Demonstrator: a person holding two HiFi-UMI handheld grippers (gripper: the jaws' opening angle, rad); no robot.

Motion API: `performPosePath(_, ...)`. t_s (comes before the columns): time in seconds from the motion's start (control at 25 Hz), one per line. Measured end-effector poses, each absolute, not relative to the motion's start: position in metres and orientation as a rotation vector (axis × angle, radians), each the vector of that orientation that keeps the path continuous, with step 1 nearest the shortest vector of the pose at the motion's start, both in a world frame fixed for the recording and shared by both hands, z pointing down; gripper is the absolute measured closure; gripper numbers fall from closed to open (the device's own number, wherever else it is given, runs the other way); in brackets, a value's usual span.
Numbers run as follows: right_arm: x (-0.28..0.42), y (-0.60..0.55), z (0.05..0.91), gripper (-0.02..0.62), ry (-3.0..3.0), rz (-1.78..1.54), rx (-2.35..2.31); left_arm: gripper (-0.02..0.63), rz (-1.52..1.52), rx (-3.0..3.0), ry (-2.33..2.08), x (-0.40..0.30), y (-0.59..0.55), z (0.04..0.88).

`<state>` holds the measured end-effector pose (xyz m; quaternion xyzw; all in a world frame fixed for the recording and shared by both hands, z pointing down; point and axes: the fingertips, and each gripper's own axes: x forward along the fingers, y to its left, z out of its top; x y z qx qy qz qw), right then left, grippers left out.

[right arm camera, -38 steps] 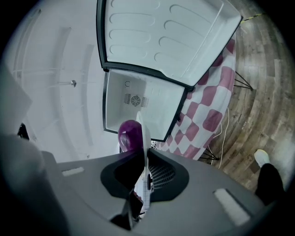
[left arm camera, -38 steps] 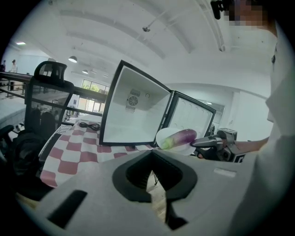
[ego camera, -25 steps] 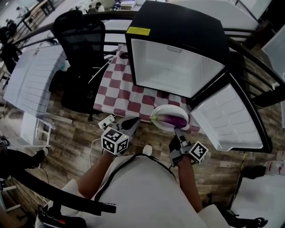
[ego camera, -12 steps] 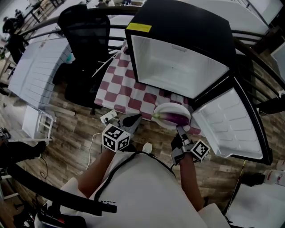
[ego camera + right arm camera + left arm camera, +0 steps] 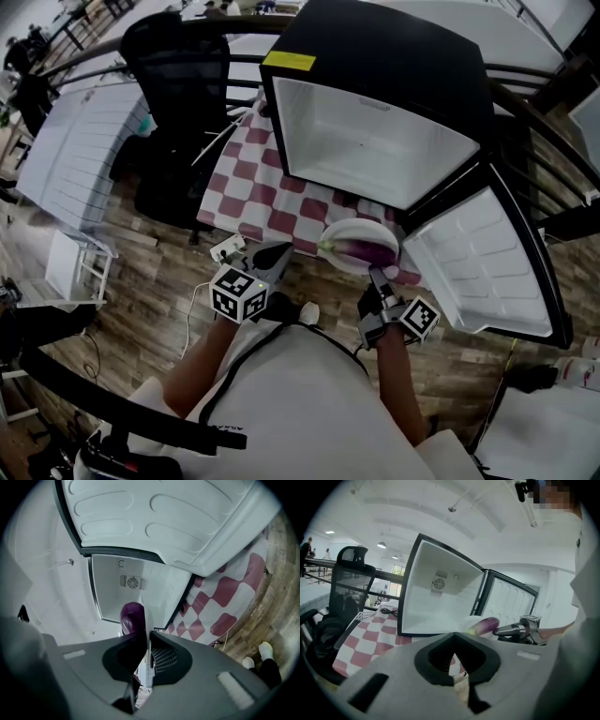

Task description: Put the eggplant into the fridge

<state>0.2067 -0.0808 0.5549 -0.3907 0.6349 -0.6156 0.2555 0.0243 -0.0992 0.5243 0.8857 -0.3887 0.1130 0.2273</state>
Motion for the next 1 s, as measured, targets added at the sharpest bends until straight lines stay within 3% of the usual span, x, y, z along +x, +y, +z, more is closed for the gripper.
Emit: performPosePath(1.0, 0.176, -0.117, 0.557, 0.56, 1.687, -1.666, -1.116, 0.6, 0.337, 2.485, -0.967, 0.014, -0.149, 0.532)
